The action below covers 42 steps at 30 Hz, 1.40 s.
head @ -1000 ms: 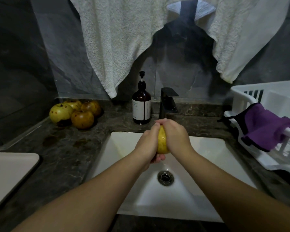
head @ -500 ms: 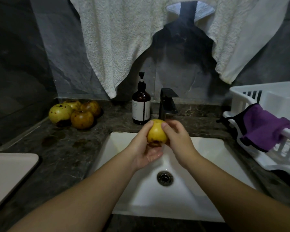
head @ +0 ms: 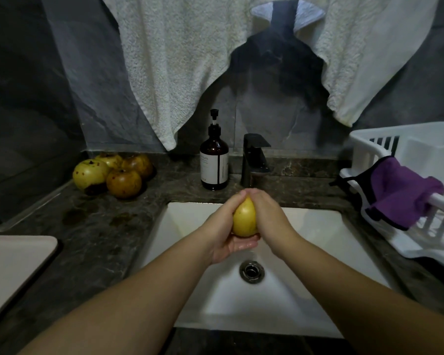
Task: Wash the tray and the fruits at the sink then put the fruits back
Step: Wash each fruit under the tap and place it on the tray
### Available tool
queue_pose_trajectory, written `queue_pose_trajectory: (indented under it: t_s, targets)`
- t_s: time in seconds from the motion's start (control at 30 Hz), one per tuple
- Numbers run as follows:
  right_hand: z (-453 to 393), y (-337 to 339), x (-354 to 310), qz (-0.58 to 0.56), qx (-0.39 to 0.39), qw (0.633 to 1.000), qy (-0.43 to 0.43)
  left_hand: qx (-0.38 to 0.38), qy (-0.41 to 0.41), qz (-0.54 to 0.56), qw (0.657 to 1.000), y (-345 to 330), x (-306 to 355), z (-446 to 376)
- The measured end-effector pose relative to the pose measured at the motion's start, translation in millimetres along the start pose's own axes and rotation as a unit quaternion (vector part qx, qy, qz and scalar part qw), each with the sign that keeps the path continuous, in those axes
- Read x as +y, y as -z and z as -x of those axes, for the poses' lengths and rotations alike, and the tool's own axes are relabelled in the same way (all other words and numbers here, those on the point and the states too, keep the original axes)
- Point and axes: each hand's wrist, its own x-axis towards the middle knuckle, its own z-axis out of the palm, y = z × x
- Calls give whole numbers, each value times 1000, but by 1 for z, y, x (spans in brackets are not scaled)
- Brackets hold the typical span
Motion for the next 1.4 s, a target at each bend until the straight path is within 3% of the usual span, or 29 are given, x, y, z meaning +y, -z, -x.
queue_pose_trajectory:
  t_s: [0.07,0.13,0.2,0.27,0.4,0.43,0.5,0.53,0.6,0.67,0.7,0.8,0.87,0.97,1.07,1.23,1.33,1.4]
  targets:
    - [5,-9,7,101,11,991,86,8,11,12,1000,-1,-2,0]
    - [2,-8,0,112,31,986,120,0,24,7,1000,1,-1,0]
    - [-5,-1,-11,5,13,999,44,9,24,-27,999,3,2,0]
    - [-6,1,-9,-17,-4,1000,-13,32,7,-37,999,4,3,-1]
    - [4,-11,3,171,47,971,161,42,-6,21,999,-8,-1,1]
    - [1,-8,2,136,50,978,152,48,-5,35,998,-12,-2,2]
    - [-8,-3,-4,-17,33,998,49,67,-19,52,996,-14,0,4]
    - [-8,-2,-3,-39,34,999,16,71,-27,57,995,-13,2,3]
    - [-1,-10,4,59,31,997,47,67,-27,58,996,-10,2,4]
    - [6,-17,5,173,68,970,155,38,-14,47,998,-11,-2,5]
    - [3,-14,2,174,71,968,167,40,-14,36,998,-13,-3,6]
    - [-7,-6,-5,22,43,996,77,84,-36,14,996,-15,-1,5]
    - [0,-9,0,50,31,995,77,88,-25,23,996,-15,-2,5]
    - [3,-5,0,133,57,979,142,54,-8,30,998,-16,-3,7]
    - [-11,3,-5,-17,42,998,54,70,-30,19,997,-16,3,5]
    - [-1,-8,5,129,50,981,136,60,-5,-4,998,-13,-4,6]
    - [-11,2,-4,-55,29,998,20,66,-19,13,998,-15,2,6]
    - [-6,-3,-2,-15,37,998,42,66,-29,22,997,-14,3,6]
